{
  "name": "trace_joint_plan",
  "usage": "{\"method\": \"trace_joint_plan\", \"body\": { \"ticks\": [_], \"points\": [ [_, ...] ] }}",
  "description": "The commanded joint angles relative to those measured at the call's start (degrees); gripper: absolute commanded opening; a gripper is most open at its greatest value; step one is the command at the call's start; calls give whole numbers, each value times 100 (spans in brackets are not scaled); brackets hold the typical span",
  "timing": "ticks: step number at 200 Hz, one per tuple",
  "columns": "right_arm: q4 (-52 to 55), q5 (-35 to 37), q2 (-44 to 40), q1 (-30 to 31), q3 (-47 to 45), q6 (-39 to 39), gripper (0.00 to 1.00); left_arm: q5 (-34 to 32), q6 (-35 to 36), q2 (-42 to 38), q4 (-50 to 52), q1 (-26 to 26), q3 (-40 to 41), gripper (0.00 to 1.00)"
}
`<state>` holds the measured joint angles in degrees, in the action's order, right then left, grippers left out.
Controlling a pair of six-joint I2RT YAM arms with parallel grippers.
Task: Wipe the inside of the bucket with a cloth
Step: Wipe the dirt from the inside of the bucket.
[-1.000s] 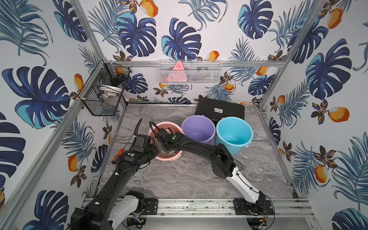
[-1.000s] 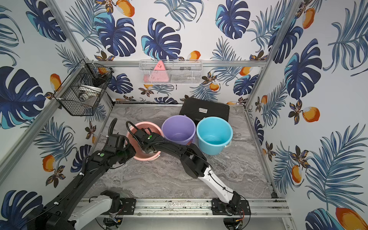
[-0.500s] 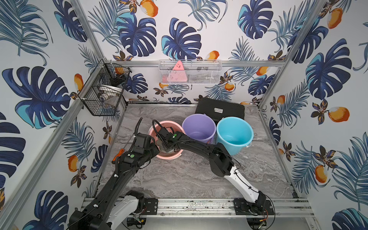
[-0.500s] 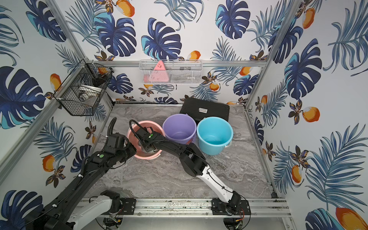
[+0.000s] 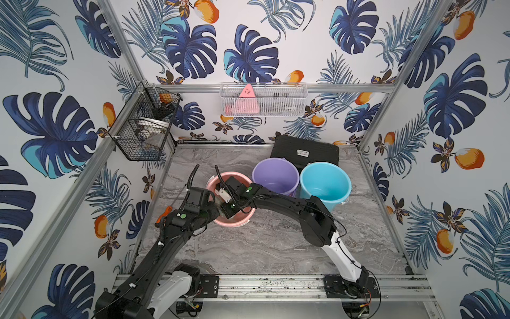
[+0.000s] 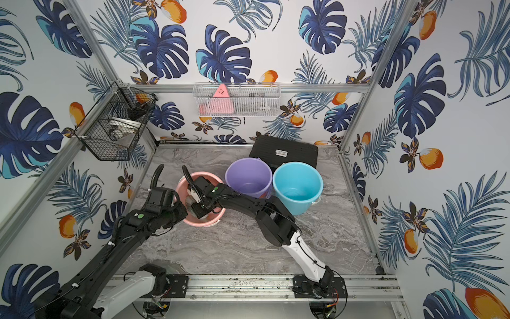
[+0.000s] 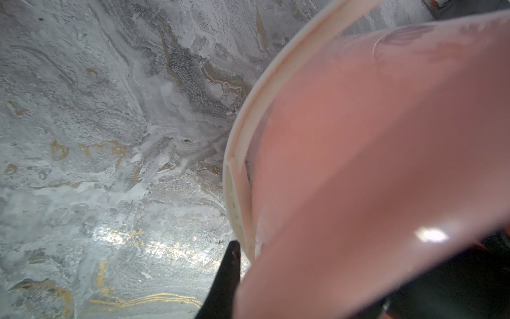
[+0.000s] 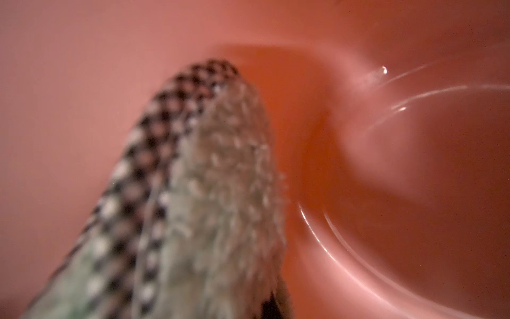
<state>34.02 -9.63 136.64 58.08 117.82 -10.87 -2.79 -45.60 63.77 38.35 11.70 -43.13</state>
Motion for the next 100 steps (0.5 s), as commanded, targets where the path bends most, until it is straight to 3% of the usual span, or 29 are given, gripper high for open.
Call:
{"method": "trace_joint_plan", "body": {
  "ticks": [1, 29, 60, 100],
  "points": [
    [752, 892, 401, 19, 537, 129, 0, -135, 81, -53, 35, 41, 24, 0],
    [650, 2836, 432, 28, 410, -36, 0, -209, 95, -149, 112, 78, -6, 0],
    [-243, 3999, -154, 41, -469, -11, 0, -161, 126, -163, 137, 86, 21, 0],
    [498, 5104, 516, 49, 455, 101, 0, -152, 141, -83, 83, 113, 65, 0]
  ]
}}
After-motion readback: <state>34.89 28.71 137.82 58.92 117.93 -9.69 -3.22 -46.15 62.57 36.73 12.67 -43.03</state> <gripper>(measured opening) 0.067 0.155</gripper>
